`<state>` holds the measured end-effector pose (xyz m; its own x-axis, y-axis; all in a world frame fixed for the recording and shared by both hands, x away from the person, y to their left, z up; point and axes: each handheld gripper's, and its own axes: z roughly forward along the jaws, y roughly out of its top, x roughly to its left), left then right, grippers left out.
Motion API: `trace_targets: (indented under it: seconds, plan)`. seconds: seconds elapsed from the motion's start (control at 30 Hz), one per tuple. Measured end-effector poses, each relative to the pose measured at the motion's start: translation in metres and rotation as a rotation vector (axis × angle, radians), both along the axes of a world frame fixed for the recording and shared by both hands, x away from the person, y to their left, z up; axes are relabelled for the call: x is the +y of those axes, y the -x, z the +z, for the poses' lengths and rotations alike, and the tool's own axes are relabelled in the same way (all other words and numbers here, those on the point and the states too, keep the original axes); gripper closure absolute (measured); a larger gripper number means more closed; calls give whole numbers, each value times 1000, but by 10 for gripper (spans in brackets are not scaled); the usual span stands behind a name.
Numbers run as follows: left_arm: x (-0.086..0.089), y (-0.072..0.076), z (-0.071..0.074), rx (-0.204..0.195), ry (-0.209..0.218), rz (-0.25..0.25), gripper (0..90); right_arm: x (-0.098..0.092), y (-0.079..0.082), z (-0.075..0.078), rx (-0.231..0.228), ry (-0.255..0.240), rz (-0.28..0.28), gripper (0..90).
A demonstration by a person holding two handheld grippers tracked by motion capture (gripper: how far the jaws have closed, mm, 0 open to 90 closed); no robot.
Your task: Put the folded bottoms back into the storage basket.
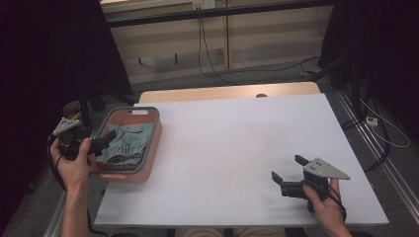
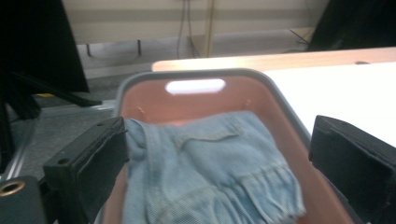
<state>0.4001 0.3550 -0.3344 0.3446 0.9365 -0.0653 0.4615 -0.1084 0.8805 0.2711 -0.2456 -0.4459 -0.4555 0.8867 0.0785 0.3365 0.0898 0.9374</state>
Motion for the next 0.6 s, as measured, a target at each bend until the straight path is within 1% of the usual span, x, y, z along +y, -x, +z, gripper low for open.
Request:
trace_targets:
  seconds: [0.03, 0.07, 0.13, 0.17, 0.2, 0.23, 0.3, 0.37, 0.4, 0.47, 0.6]
  plan:
    - [-2, 2, -1, 0, -2, -10, 50, 0, 0, 0, 0, -1, -1, 16]
    - [-3, 3, -1, 1, -9, -11, 50, 0, 0, 0, 0, -2, -1, 16]
    - [-7, 6, -2, 19, -4, -9, 50, 0, 0, 0, 1, -3, -3, 16]
    - [-8, 6, -2, 19, -9, -8, 50, 0, 0, 0, 1, -3, -3, 16]
    - [-11, 9, -1, 17, -27, -15, 50, 0, 0, 0, 1, -3, -2, 16]
    - [-13, 10, 0, 15, -27, -19, 50, 0, 0, 0, 1, -3, 0, 16]
    - [-16, 14, 2, 13, -11, -42, 49, 0, 0, 0, -1, 0, 1, 16]
    - [-18, 19, 4, 2, -18, -53, 49, 0, 0, 0, -2, 1, 1, 16]
    - [-20, 21, 4, -2, -24, -55, 48, 0, 0, 0, -2, 0, 1, 16]
    - [-22, 25, 4, -4, -23, -59, 47, 0, 0, 0, -2, -1, -1, 16]
    - [-24, 31, 3, -5, -21, -48, 47, 0, 0, 0, -1, 1, 0, 16]
